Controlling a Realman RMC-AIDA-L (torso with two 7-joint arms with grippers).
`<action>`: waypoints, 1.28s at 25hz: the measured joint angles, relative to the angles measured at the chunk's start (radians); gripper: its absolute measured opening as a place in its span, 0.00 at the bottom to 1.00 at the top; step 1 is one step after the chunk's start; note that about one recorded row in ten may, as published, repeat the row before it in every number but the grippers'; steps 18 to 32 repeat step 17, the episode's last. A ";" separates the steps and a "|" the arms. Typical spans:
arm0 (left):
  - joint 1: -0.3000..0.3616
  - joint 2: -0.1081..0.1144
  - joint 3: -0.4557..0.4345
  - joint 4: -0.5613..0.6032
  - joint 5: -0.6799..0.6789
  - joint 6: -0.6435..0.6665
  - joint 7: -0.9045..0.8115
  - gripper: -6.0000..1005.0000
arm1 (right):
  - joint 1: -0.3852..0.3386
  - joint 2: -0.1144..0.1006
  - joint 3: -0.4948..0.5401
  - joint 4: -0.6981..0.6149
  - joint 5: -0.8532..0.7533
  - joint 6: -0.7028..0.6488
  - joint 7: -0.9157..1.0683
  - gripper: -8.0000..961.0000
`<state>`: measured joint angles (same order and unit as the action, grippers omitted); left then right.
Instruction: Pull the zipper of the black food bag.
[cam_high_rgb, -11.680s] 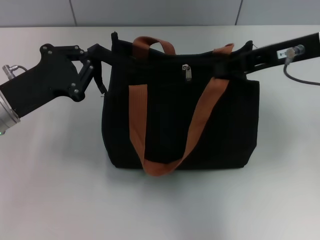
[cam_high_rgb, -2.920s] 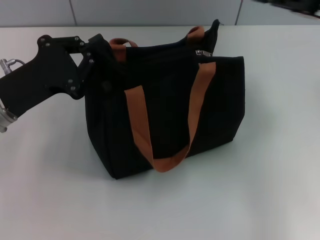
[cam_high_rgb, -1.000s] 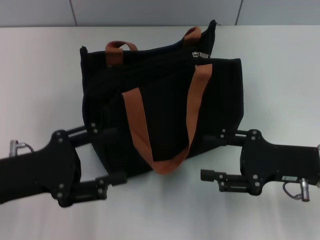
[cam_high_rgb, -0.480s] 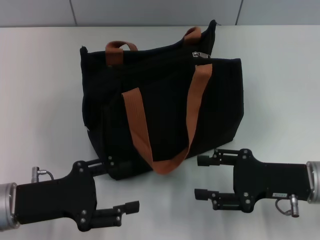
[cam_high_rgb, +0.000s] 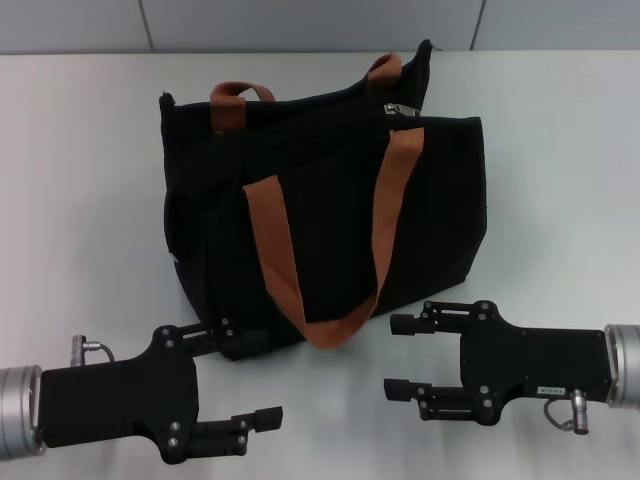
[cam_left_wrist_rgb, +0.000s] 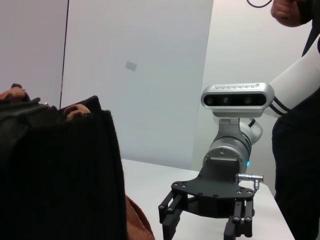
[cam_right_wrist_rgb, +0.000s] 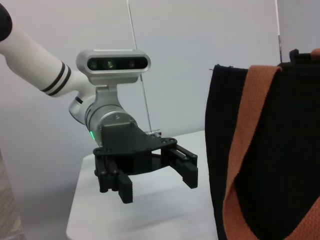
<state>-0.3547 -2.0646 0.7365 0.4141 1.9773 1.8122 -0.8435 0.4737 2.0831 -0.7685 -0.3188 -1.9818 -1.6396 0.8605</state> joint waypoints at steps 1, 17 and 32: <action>0.000 0.000 0.000 0.000 0.000 0.000 0.000 0.75 | 0.000 0.000 0.000 0.000 0.000 0.002 0.000 0.72; 0.000 0.000 0.001 0.000 0.000 0.001 -0.005 0.75 | 0.000 0.000 0.000 0.000 0.002 0.003 0.000 0.72; 0.000 0.000 0.001 0.000 0.000 0.001 -0.005 0.75 | 0.000 0.000 0.000 0.000 0.002 0.003 0.000 0.72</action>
